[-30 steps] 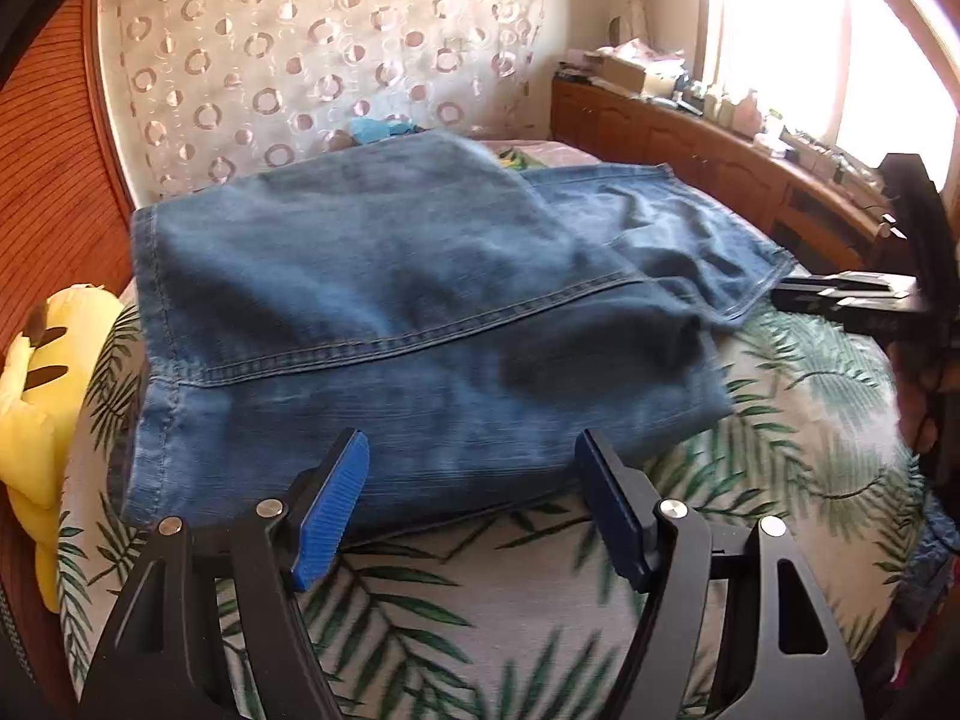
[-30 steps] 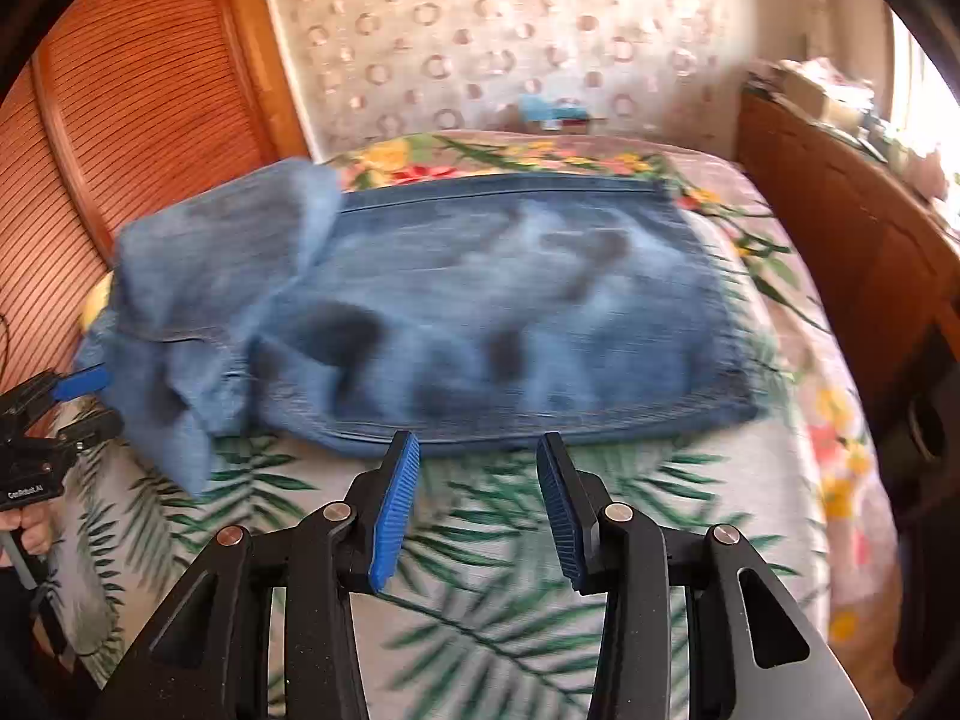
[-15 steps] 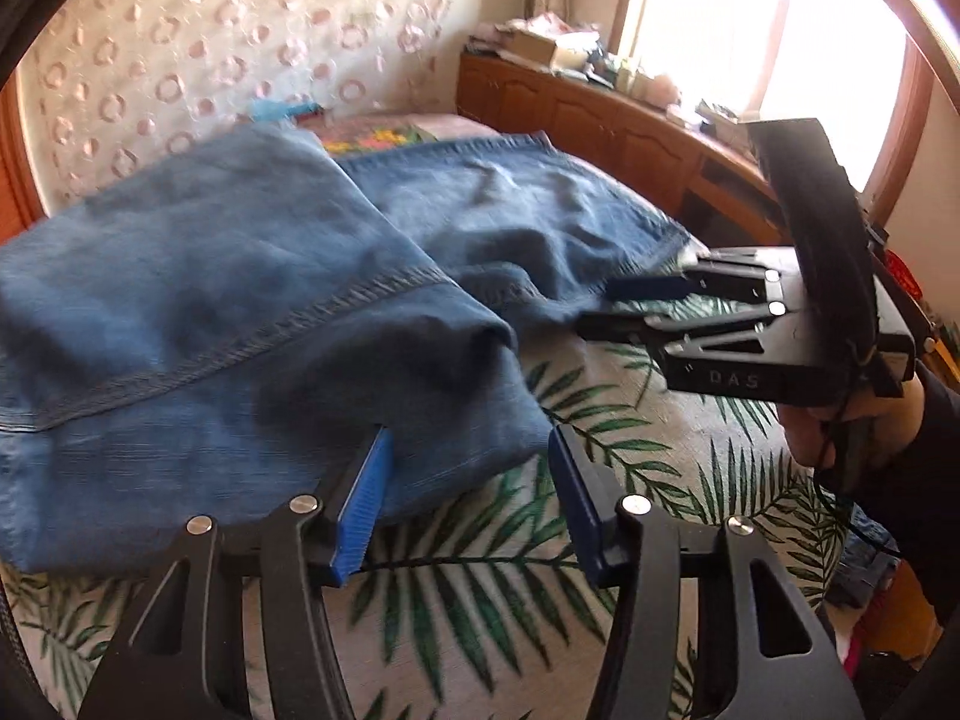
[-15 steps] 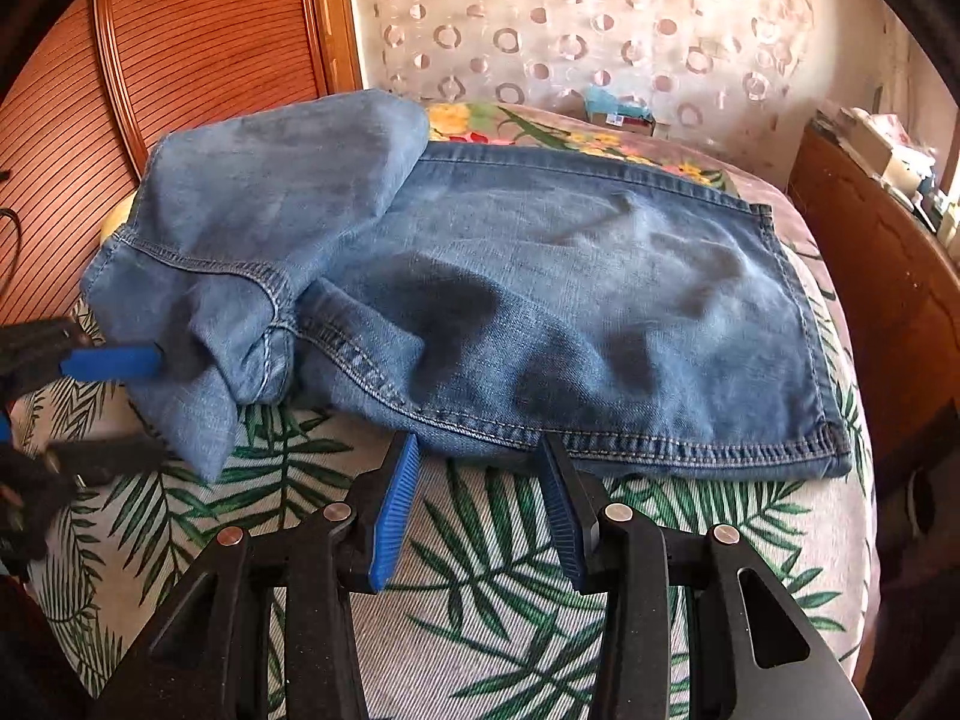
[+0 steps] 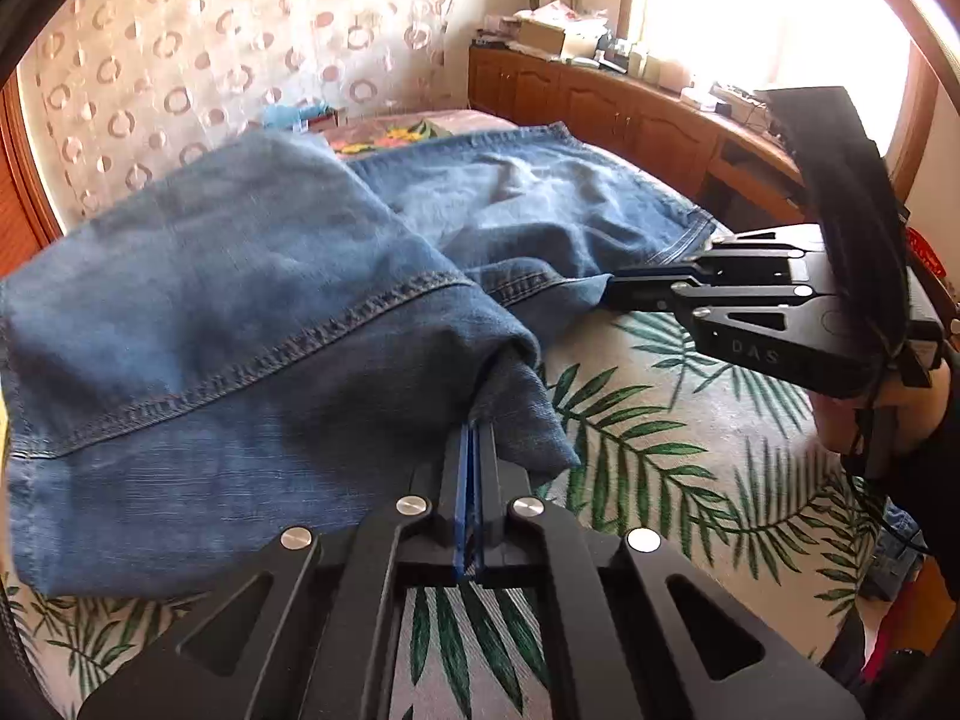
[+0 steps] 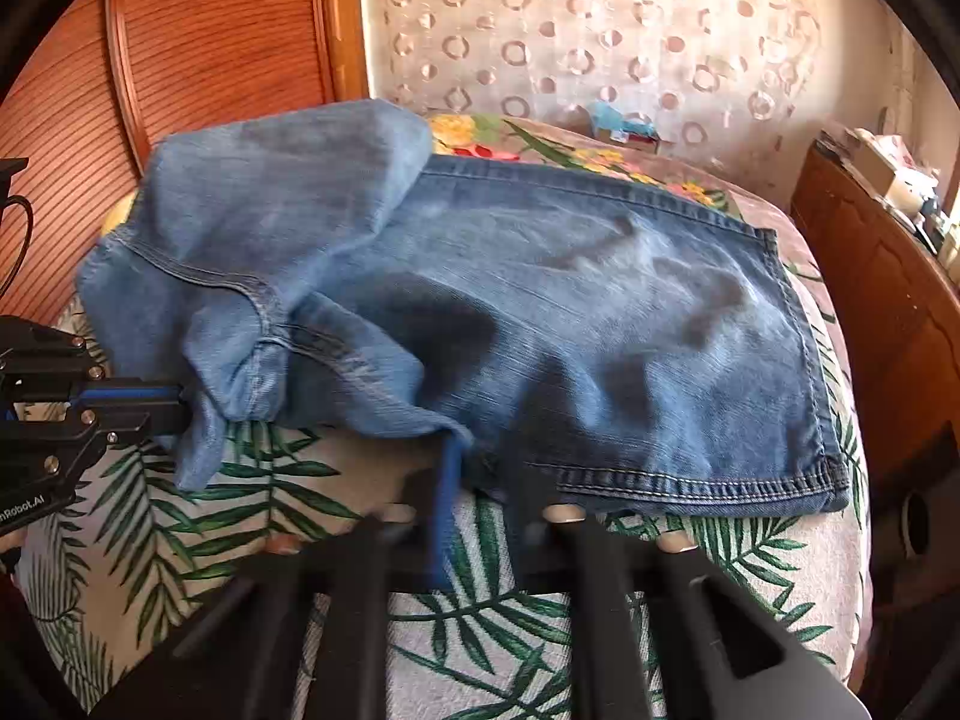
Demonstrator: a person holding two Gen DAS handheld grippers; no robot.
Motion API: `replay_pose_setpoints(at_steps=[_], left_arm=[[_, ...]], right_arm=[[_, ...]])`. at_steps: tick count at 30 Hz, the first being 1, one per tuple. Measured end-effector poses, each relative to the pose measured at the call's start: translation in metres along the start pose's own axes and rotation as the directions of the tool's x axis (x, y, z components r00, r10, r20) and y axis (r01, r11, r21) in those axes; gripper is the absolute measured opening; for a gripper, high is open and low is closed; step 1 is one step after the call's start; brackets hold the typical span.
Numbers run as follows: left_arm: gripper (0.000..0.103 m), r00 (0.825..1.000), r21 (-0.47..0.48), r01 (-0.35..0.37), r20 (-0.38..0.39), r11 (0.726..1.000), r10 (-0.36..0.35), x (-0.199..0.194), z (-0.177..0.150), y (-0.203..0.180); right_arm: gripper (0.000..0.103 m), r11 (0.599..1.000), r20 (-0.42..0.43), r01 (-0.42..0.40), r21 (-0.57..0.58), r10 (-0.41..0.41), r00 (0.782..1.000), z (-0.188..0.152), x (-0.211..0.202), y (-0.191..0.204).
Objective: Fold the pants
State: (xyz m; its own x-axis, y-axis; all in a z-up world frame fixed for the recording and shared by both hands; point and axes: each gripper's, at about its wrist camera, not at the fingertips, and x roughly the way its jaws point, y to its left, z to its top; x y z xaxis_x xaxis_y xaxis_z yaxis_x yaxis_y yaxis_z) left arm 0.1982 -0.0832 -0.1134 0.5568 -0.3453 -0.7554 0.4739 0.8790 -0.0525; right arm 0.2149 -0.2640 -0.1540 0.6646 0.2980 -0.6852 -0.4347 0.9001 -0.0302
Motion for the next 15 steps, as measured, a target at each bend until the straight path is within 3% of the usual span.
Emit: replay_pose_setpoints(at_steps=[15], left_arm=[[0.001,0.99,0.014,0.032,0.136,0.999,-0.034,-0.082,0.004,-0.011]], right_arm=[[0.001,1.0,0.106,-0.001,-0.018,0.002,0.994,-0.01,-0.071,0.016]])
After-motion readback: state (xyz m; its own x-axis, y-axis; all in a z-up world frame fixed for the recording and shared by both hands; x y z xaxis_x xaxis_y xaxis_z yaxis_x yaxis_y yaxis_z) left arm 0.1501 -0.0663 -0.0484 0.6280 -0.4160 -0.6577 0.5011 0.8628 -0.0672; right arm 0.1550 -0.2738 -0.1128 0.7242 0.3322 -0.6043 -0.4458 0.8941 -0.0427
